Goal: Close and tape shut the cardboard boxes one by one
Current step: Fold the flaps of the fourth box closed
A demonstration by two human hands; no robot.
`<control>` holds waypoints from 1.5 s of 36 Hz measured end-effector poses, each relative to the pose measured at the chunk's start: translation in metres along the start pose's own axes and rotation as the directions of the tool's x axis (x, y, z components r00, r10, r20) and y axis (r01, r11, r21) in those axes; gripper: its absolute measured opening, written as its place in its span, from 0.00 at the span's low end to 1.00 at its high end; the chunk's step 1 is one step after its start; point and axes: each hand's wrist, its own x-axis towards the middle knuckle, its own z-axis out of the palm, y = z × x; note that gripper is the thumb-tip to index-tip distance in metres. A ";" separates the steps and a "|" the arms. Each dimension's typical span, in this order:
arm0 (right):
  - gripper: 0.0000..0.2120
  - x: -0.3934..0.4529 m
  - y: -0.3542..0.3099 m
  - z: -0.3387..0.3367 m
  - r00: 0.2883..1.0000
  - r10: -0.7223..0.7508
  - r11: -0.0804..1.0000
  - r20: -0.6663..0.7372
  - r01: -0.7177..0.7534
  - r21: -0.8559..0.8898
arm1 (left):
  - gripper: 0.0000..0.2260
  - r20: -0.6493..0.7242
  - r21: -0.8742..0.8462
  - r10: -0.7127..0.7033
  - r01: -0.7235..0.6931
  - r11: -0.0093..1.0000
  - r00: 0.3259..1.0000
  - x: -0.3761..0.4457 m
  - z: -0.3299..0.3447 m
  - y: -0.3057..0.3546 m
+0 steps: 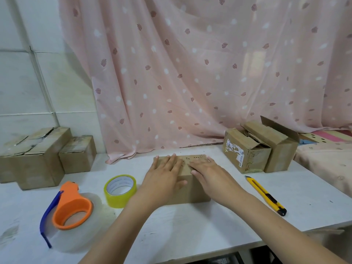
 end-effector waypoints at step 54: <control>0.15 -0.010 0.002 0.008 0.964 -0.223 0.952 -0.145 0.184 -0.243 | 0.35 -0.078 -0.011 -0.008 0.007 1.000 0.997 0.004 0.010 -0.004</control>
